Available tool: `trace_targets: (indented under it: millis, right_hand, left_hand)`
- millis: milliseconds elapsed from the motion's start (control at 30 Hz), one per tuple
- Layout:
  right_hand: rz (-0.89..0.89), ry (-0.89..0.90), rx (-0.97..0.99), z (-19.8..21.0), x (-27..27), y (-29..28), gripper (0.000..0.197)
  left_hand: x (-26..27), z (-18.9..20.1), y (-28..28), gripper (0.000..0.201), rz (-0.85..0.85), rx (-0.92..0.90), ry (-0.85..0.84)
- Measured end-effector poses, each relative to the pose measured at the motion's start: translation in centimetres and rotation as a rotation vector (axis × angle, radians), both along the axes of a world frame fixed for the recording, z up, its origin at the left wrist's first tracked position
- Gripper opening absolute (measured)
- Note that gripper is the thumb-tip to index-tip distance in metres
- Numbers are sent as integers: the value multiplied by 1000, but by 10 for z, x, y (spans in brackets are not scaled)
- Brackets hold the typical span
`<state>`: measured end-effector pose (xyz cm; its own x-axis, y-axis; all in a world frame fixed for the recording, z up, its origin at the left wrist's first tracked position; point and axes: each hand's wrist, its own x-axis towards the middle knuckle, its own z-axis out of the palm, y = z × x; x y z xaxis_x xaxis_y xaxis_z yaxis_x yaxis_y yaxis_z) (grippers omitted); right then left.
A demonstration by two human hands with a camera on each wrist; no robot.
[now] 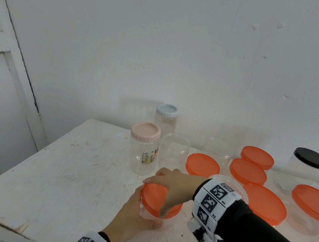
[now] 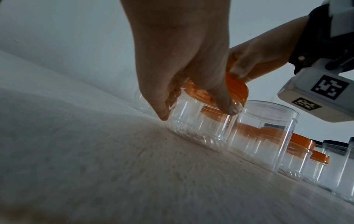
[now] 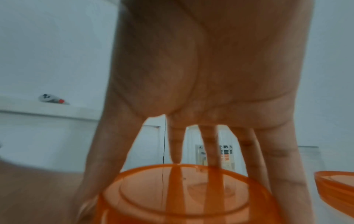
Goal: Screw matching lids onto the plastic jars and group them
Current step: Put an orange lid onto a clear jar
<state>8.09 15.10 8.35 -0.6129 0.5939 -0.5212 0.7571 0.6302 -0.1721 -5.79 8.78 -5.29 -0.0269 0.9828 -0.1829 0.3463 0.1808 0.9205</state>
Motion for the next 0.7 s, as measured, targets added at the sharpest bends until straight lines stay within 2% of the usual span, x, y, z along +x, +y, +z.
trace_targets:
  millis: [67,167,267,333,400,533,700]
  right_hand:
    - [-28,-2,29,-3,1,0,92]
    - [-100,1,123,-14,-2,-3,94]
    - [-163,-10,177,-17,-5,-4,92]
    - [-161,-36,121,-12,-4,-1,97]
    - [-84,-58,53,-3,-3,1,103]
    - [-5,-59,11,1,-3,1,94]
    - [-119,-69,118,-11,-6,-3,92]
  left_hand:
    - [-1,1,-2,117,-7,15,-23]
    - [-1,1,-4,101,-20,48,-69]
    - [-1,-1,-4,97,-16,56,-136]
    - [-1,0,-4,97,-22,40,-110]
    - [0,1,-2,96,-5,27,-80]
    - [3,6,-1,111,29,-8,26]
    - [1,2,-2,93,8,-1,-35]
